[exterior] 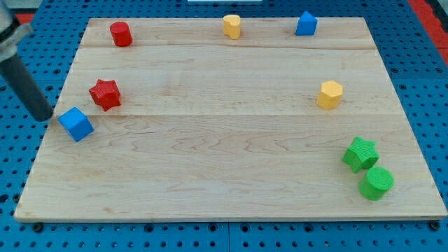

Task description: Move the blue cube to the green star

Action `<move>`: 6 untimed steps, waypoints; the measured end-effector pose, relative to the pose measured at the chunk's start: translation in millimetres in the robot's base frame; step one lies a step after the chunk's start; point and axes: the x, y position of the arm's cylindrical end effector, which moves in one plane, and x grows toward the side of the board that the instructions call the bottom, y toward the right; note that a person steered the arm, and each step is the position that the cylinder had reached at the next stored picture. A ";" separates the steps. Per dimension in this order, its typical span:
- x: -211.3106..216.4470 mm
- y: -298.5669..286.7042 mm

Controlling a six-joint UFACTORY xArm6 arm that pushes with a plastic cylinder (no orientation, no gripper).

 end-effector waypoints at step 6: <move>101.1 395.2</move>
